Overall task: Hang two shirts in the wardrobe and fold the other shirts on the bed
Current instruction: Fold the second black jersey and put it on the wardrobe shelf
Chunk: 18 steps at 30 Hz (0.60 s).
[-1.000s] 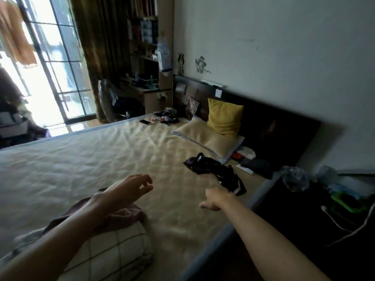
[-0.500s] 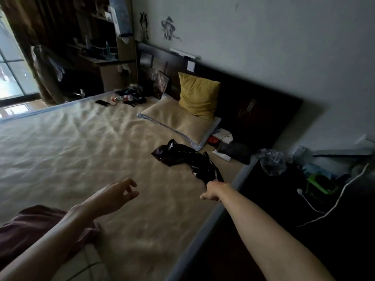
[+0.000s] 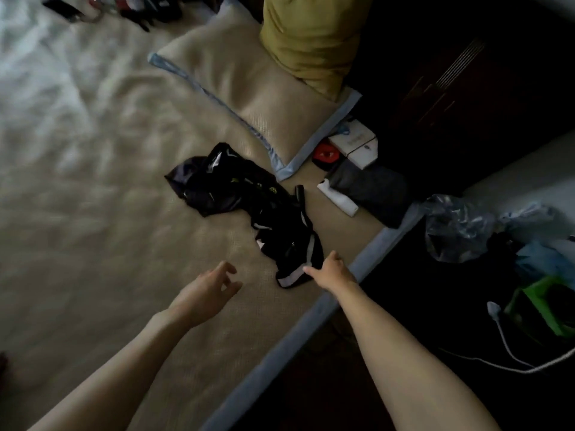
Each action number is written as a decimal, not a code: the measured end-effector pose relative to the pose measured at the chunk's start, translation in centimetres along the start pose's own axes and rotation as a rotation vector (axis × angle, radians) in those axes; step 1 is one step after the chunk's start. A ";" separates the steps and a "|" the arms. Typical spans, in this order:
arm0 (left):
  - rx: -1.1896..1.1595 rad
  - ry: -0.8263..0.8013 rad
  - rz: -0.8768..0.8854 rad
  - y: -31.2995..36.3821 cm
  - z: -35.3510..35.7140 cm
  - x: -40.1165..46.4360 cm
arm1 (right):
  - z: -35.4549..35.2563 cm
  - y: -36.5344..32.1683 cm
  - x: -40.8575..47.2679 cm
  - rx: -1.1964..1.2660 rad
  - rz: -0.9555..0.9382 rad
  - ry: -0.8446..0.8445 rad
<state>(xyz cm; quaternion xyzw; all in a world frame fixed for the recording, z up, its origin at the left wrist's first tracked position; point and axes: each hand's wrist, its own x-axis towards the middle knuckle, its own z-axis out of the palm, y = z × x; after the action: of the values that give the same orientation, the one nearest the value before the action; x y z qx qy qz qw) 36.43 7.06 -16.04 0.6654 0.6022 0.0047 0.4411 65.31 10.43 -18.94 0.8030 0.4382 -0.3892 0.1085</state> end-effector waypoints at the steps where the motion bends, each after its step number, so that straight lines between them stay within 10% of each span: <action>1: -0.007 -0.003 -0.013 -0.1 0.6 0.8 | 0.1 -0.1 1.6 0.041 0.020 0.021; 18: 0.014 0.033 -0.091 -4.4 -0.7 0.5 | 2.9 -7.2 4.7 0.754 -0.145 -0.134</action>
<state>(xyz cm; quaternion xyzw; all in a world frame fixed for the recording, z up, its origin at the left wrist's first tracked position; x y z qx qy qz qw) 32.70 7.36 -18.53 0.6401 0.6391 -0.0085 0.4263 59.54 16.09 -23.10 0.7262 0.3121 -0.5811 -0.1937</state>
